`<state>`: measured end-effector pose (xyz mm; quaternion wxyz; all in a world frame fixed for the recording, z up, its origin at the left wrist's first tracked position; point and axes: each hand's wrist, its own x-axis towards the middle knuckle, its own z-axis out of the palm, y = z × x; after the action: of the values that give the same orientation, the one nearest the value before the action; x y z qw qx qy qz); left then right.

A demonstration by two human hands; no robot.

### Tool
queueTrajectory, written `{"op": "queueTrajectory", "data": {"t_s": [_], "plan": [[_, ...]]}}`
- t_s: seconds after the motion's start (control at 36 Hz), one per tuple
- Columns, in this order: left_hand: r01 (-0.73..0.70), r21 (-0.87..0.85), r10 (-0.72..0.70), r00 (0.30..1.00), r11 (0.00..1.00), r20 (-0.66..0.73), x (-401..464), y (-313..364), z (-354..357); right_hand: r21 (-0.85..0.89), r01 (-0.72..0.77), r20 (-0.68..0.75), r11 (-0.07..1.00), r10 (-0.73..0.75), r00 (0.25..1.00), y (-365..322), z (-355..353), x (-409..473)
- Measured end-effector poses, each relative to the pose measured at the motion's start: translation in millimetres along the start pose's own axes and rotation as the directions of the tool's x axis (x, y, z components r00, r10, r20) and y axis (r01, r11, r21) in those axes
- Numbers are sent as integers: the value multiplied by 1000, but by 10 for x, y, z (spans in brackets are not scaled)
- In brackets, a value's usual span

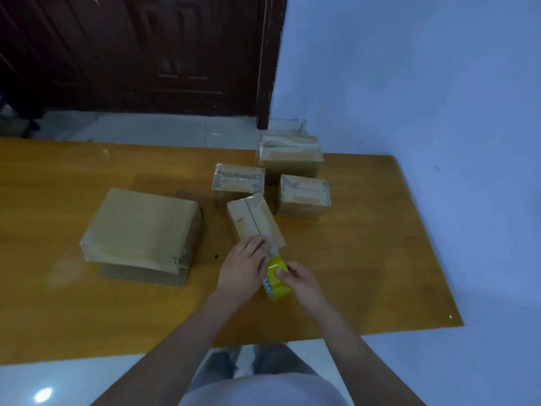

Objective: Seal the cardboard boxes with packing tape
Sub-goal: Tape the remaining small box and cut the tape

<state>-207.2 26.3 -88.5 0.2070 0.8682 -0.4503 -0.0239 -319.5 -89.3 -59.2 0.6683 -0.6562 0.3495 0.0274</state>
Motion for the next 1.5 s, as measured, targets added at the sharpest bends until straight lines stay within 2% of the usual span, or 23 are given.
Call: {"op": "queueTrajectory", "data": {"t_s": [0.19, 0.31, 0.36, 0.44, 0.56, 0.61, 0.64, 0.69, 0.75, 0.81, 0.92, 0.94, 0.97, 1.06, 1.11, 1.17, 1.22, 1.28, 1.31, 1.5], "plan": [[114, 1, -113, 983, 993, 145, 28, 107, -137, -86, 55, -16, 995, -56, 998, 56, -8, 56], [128, 85, -145, 956, 988, 255, -7, 144, -169, -388, 22, -70, 921, -53, 996, 131, 15, 96], [137, 137, -173, 941, 981, 292, -27, 172, -184, -459, 20, -85, 888, -66, 994, 160, 19, 90], [162, 163, -207, 926, 973, 315, -34, 202, -185, -404, 45, -43, 914, -68, 997, 209, 18, 95], [201, 177, -252, 905, 963, 344, -49, 281, -188, -193, -16, 47, 981, 25, 999, 267, 10, 25], [213, 172, -261, 903, 962, 340, -47, 300, -186, -121, -19, 22, 992, 21, 1000, 270, -29, -14], [213, 173, -261, 904, 962, 340, -42, 303, -188, -147, 10, -33, 989, -15, 999, 282, -61, -16], [211, 176, -261, 901, 961, 346, -30, 302, -202, -413, 29, -197, 910, -120, 973, 398, -162, 41], [213, 179, -265, 898, 961, 352, -25, 294, -199, -671, -89, -312, 736, -171, 935, 529, -270, 108], [222, 175, -272, 896, 959, 351, -30, 289, -186, -777, -166, -294, 607, -118, 948, 623, -353, 148], [234, 161, -277, 897, 959, 345, -42, 280, -163, -892, -124, -186, 434, -105, 977, 764, -446, 227], [234, 161, -277, 896, 959, 346, -44, 275, -162, -892, -123, -188, 435, -109, 976, 757, -464, 240], [233, 160, -276, 897, 959, 346, -46, 273, -162, -864, -128, -201, 487, -101, 974, 739, -486, 258], [239, 149, -277, 897, 960, 345, -56, 275, -163, -607, -95, -175, 789, -16, 984, 571, -562, 253], [242, 146, -278, 897, 959, 342, -58, 285, -170, -547, 35, -73, 836, -90, 993, 409, -619, 186], [246, 143, -280, 901, 959, 331, -62, 291, -172, -610, 200, 52, 767, -213, 976, 252, -658, 84], [248, 129, -277, 905, 960, 322, -63, 292, -172, -725, 328, 171, 606, -303, 938, 112, -671, 8], [251, 118, -276, 908, 961, 316, -65, 289, -168, -813, 392, 260, 431, -333, 906, 21, -643, -6], [253, 120, -279, 906, 960, 319, -65, 289, -165, -832, 401, 279, 384, -334, 900, -20, -617, 1], [242, 153, -281, 900, 958, 334, -67, 290, -147, -872, 389, 288, 296, -331, 898, -165, -513, 64]]}}
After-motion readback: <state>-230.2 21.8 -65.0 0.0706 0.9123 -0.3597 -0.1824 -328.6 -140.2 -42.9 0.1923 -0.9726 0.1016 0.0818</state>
